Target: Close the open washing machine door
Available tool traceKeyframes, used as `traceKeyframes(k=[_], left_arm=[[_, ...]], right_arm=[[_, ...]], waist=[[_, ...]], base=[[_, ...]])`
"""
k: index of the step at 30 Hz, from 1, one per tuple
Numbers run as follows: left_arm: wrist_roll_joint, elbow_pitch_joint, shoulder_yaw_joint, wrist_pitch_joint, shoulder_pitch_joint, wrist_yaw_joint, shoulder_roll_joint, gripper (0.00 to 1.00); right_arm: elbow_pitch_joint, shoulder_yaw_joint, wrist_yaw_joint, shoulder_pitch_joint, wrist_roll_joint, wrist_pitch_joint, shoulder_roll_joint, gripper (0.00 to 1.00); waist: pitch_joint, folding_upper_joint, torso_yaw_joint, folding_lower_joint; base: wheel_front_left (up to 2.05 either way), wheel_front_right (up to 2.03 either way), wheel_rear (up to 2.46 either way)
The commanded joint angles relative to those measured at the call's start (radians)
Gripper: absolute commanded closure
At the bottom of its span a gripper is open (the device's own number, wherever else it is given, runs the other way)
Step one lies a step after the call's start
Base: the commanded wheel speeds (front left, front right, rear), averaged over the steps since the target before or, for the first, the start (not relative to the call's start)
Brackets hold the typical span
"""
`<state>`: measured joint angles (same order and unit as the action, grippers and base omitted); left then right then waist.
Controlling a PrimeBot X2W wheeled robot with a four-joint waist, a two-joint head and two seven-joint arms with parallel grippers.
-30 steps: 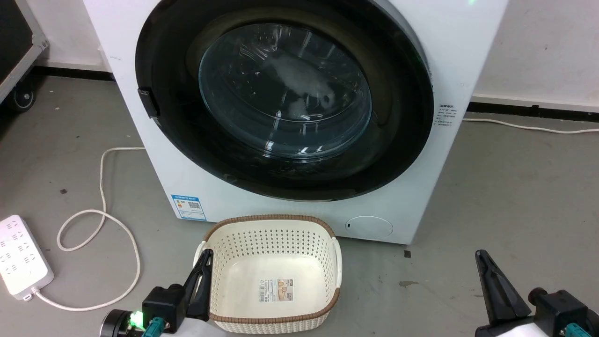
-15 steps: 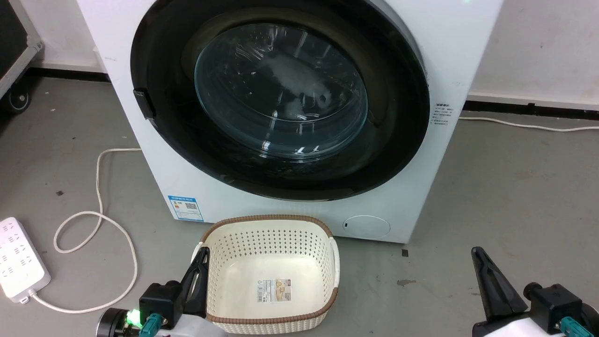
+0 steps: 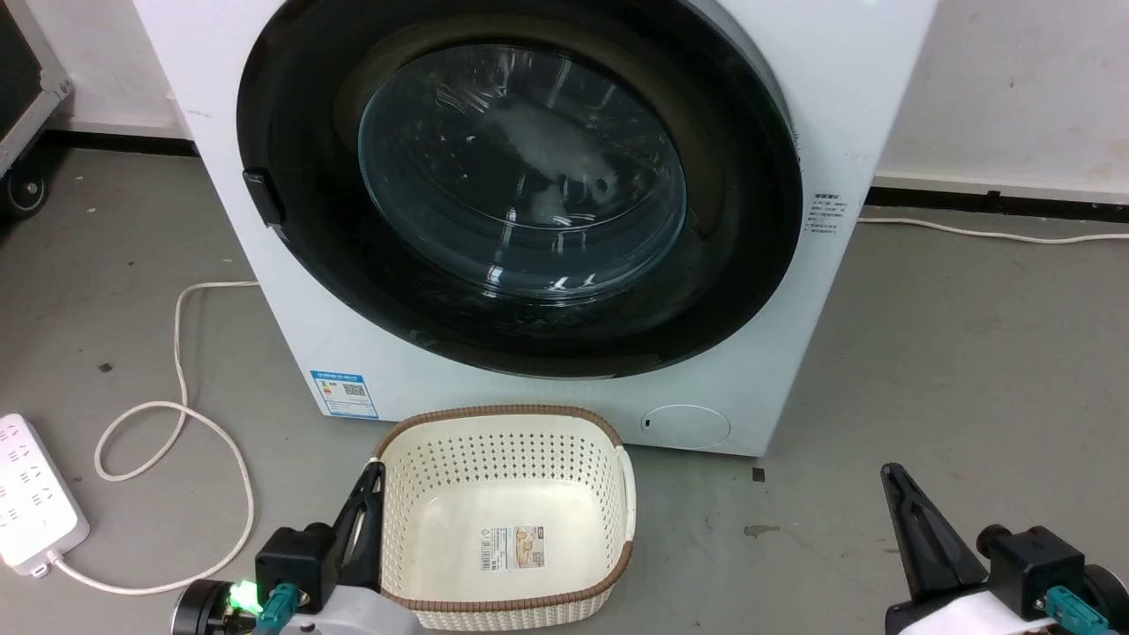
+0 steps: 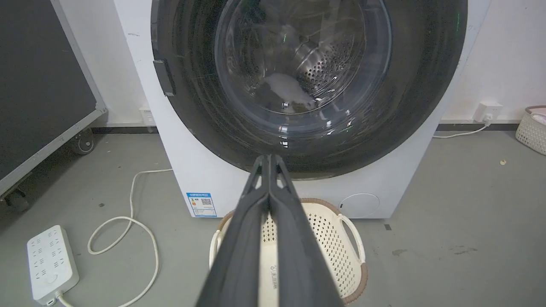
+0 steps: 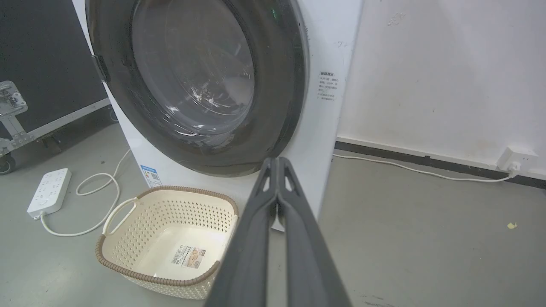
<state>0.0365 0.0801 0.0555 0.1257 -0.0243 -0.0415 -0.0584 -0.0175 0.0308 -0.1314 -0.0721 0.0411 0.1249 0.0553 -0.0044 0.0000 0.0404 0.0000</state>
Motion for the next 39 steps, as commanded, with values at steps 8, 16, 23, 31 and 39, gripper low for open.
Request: traceKeyframes(k=[8, 16, 23, 31, 39], left_arm=[[-0.012, -0.016, -0.009, -0.019, 0.013, 0.011, 0.001, 1.0], [-0.016, -0.026, -0.016, -0.035, 0.014, 0.016, 0.002, 1.0], [-0.019, -0.034, -0.022, -0.05, 0.016, 0.02, 0.003, 1.0], [-0.023, -0.044, -0.03, -0.066, 0.018, 0.025, 0.004, 1.0], [-0.027, -0.054, -0.037, -0.082, 0.02, 0.029, 0.005, 1.0]], right_arm=[[0.009, -0.005, 0.0, 0.026, -0.011, -0.018, -0.003, 1.0], [0.01, -0.009, 0.0, 0.033, -0.016, -0.034, -0.003, 1.0], [0.011, -0.012, 0.001, 0.039, -0.02, -0.049, -0.004, 1.0], [0.013, -0.016, 0.001, 0.046, -0.024, -0.065, -0.004, 1.0], [0.014, -0.02, 0.001, 0.053, -0.029, -0.081, -0.004, 1.0]], waist=[[0.001, 0.0, -0.005, 0.0], [0.001, 0.0, -0.011, 0.0], [0.002, 0.0, -0.016, 0.0], [0.002, 0.0, -0.021, 0.0], [0.003, 0.0, -0.026, 0.0]], base=[[0.0, 0.0, 0.0], [0.0, 0.0, 0.0], [0.0, 0.0, 0.0], [0.0, 0.0, 0.0], [0.0, 0.0, 0.0]])
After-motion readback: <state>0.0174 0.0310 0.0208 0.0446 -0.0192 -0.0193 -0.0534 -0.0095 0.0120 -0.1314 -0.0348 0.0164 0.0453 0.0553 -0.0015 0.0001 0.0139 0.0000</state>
